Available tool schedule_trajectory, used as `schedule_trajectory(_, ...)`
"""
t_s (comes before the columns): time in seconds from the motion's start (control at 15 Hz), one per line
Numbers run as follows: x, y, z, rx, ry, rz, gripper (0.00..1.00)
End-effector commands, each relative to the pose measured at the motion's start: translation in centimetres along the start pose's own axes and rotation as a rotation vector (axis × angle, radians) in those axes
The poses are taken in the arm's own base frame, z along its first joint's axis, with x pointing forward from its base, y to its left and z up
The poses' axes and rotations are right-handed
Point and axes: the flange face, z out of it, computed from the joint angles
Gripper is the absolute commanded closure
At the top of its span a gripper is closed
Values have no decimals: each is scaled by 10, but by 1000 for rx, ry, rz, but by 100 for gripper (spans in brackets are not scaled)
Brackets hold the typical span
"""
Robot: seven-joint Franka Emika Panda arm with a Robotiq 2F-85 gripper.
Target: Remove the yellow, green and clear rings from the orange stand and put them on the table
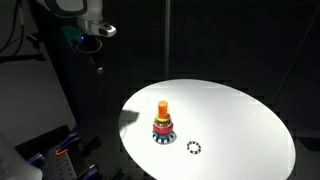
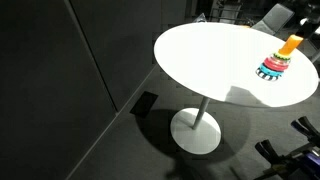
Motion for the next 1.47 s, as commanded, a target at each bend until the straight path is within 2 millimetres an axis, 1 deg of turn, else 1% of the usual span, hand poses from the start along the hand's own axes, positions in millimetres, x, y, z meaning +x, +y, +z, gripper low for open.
schedule_trajectory(0.0, 0, 0, 0, 0, -1, 0, 0)
schedule_trajectory(0.4, 2, 0, -1, -14, 9, 0, 0)
schedule_trajectory(0.67, 10, 9, -1, -56, 30, 18, 0)
schedule_trajectory(0.87, 19, 25, -3, -98, 59, 42, 0)
schedule_trajectory(1.07, 31, 45, -2, -136, 83, 76, 0)
schedule_trajectory(1.4, 52, 83, 8, -193, 151, 146, 0)
